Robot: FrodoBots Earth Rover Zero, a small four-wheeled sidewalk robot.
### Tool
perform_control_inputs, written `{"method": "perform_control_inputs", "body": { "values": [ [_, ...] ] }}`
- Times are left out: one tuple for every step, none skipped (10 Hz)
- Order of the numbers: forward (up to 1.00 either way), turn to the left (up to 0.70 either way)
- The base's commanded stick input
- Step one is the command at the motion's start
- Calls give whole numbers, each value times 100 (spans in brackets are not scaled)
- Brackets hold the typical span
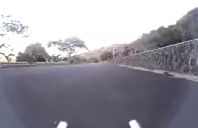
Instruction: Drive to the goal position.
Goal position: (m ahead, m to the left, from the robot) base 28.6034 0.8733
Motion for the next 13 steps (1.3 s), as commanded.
{"method": "perform_control_inputs", "body": {
  "values": [
    [70, 0],
    [70, 0],
    [70, 0],
    [70, 0],
    [70, -12],
    [70, -35],
    [70, -35],
    [70, -35],
    [70, -35],
    [70, -35],
    [70, -35],
    [70, -35],
    [70, -35]
  ]
}}
